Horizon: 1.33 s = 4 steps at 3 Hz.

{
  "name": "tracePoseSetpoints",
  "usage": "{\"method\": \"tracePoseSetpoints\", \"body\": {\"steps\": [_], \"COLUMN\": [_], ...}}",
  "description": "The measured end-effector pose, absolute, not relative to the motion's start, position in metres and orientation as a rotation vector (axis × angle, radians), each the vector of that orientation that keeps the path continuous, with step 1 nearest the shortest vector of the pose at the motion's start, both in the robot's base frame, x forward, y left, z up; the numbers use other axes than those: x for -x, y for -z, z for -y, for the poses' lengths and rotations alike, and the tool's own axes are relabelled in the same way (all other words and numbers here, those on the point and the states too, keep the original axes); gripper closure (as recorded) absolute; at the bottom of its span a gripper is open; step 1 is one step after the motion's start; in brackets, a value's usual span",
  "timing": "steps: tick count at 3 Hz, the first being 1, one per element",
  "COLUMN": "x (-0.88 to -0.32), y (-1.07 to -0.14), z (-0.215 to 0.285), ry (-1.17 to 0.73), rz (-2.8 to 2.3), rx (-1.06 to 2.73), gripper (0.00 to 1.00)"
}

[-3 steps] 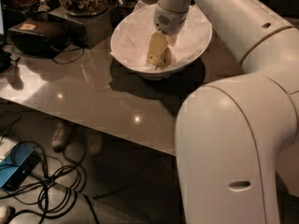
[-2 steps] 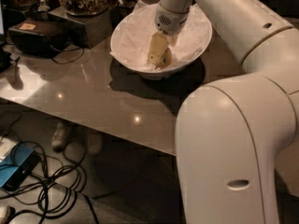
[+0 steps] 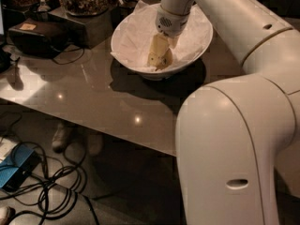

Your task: Pick apple from white bowl

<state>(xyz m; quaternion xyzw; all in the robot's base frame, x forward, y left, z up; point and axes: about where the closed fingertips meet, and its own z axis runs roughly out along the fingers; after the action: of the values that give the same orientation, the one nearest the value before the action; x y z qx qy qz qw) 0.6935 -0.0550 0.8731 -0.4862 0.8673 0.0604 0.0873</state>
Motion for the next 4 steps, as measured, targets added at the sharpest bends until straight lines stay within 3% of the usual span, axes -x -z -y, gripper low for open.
{"method": "tracePoseSetpoints", "body": {"steps": [1, 2, 4], "x": [-0.6933, -0.6912, -0.6910], "y": [-0.8686, -0.8679, -0.8678], "z": [0.0542, 0.0527, 0.0526], "ry": [-0.194, -0.196, -0.196], "rz": [-2.584, -2.540, -2.539], "rx": [1.457, 1.483, 1.484], "gripper": [0.20, 0.38, 0.85]}}
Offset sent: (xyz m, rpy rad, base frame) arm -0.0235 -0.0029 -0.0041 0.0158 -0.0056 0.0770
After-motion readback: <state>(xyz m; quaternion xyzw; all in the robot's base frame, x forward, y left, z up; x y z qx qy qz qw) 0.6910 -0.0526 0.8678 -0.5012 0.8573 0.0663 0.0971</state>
